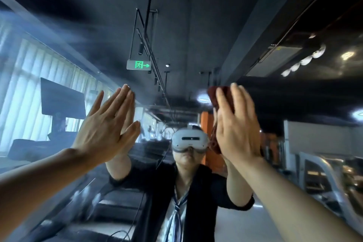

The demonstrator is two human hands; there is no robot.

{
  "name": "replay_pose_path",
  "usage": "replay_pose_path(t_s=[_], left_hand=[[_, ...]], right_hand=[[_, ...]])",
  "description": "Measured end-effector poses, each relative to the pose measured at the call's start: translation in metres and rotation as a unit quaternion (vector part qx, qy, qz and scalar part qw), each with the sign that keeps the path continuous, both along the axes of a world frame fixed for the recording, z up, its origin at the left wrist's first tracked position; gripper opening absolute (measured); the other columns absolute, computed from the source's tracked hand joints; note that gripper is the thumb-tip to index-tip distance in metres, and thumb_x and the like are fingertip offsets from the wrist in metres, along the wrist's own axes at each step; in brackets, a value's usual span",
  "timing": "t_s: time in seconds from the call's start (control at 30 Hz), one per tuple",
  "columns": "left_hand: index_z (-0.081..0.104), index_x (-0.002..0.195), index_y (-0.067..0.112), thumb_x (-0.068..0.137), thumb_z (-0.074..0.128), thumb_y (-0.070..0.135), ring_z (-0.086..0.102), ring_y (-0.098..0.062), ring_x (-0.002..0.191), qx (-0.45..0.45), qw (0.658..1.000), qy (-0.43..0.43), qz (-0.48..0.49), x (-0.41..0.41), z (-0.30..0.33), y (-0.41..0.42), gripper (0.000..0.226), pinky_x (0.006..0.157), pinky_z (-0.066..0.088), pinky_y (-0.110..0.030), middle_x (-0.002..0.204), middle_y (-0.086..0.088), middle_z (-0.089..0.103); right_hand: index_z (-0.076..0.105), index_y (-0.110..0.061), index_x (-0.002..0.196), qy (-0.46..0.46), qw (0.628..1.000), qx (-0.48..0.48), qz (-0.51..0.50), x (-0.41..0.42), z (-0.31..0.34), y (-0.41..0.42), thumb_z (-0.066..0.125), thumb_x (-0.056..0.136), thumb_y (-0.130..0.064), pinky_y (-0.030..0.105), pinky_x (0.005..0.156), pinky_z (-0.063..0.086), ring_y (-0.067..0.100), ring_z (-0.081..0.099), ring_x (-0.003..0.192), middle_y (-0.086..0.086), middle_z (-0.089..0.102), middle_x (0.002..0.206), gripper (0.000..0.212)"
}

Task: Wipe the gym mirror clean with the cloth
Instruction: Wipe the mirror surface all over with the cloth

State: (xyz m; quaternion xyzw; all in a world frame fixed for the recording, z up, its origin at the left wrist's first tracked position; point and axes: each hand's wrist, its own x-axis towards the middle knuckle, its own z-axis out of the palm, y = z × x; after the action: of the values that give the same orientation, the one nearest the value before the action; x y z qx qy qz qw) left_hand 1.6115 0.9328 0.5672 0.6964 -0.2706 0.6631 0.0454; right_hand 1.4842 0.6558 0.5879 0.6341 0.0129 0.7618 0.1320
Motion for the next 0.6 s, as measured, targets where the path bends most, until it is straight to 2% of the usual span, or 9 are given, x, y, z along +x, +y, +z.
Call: replay_pose_path(t_s=[0.07, 0.13, 0.27, 0.37, 0.6], left_hand=[[0.024, 0.155, 0.001, 0.101, 0.025, 0.051, 0.022, -0.026, 0.150, 0.002, 1.000, -0.002, 0.007, -0.002, 0.001, 0.001, 0.074, 0.124, 0.011, -0.051, 0.162, -0.015, 0.023], [0.028, 0.154, 0.001, 0.100, 0.028, 0.051, 0.027, -0.026, 0.149, 0.005, 1.000, -0.004, 0.007, -0.003, 0.004, 0.003, 0.074, 0.123, 0.012, -0.052, 0.161, -0.014, 0.026], [0.034, 0.154, 0.006, 0.097, 0.034, 0.048, 0.035, -0.025, 0.146, 0.007, 0.999, -0.008, -0.031, -0.003, 0.009, 0.020, 0.071, 0.123, 0.005, -0.055, 0.158, -0.010, 0.035], [0.029, 0.156, 0.008, 0.099, 0.033, 0.049, 0.024, -0.022, 0.149, -0.008, 0.999, -0.024, -0.045, 0.011, 0.007, 0.050, 0.071, 0.123, -0.001, -0.054, 0.161, -0.006, 0.027], [0.025, 0.156, 0.006, 0.102, 0.022, 0.050, 0.016, -0.021, 0.152, -0.047, 0.998, -0.003, -0.052, 0.065, 0.006, 0.135, 0.070, 0.121, 0.004, -0.062, 0.162, -0.008, 0.023]], right_hand=[[0.050, -0.004, 0.145, -0.029, 0.998, 0.061, 0.000, -0.001, 0.008, 0.000, 0.043, 0.101, -0.010, 0.051, 0.116, 0.036, 0.041, 0.034, 0.141, 0.024, 0.038, 0.153, 0.044], [0.046, -0.005, 0.147, -0.049, 0.994, 0.102, 0.001, 0.003, 0.017, 0.004, 0.044, 0.101, -0.010, 0.052, 0.115, 0.036, 0.041, 0.030, 0.143, 0.024, 0.034, 0.155, 0.047], [0.044, -0.006, 0.149, -0.063, 0.989, 0.135, -0.008, 0.012, 0.042, 0.024, 0.040, 0.100, -0.015, 0.053, 0.113, 0.038, 0.041, 0.029, 0.142, 0.024, 0.031, 0.155, 0.049], [0.044, -0.005, 0.148, -0.062, 0.990, 0.128, -0.020, 0.023, 0.060, 0.048, 0.040, 0.101, -0.015, 0.052, 0.113, 0.038, 0.042, 0.030, 0.142, 0.025, 0.032, 0.155, 0.048], [0.045, -0.005, 0.148, -0.050, 0.996, 0.053, -0.056, 0.084, 0.076, 0.157, 0.049, 0.098, -0.012, 0.048, 0.118, 0.031, 0.042, 0.034, 0.139, 0.025, 0.037, 0.152, 0.050]])
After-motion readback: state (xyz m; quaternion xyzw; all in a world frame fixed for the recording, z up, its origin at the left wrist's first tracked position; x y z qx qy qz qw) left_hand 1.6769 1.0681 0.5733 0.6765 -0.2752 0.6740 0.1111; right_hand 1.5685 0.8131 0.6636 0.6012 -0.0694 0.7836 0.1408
